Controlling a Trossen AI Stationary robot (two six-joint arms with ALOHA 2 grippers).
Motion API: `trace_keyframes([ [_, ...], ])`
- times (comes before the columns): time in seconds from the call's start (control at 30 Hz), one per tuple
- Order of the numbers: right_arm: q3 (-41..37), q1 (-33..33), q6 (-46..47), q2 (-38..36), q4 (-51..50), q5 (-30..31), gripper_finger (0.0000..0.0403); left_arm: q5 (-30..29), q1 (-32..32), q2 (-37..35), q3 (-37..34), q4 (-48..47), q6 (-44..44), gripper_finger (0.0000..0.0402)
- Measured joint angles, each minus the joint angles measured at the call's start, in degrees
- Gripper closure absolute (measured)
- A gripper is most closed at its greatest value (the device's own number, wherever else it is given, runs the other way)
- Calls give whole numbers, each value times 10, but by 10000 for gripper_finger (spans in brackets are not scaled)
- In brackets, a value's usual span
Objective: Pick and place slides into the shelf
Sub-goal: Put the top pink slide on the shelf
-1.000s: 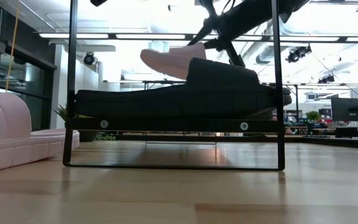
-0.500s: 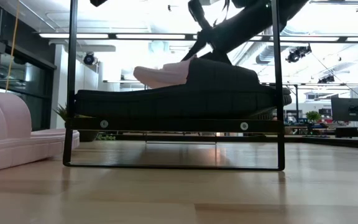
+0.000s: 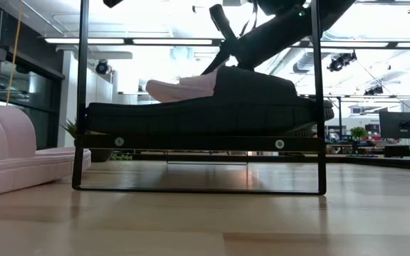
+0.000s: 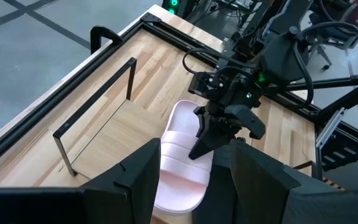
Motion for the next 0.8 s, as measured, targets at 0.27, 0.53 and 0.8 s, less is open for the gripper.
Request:
trace_keyframes([
  [0.27,0,0,13,0,-5,-15,403,-1,0,0,0,0,7,222],
  [0.53,0,0,18,0,-10,-17,403,-3,0,0,0,0,7,222],
  [0.8,0,0,22,0,-19,-20,403,-3,0,0,0,0,7,222],
])
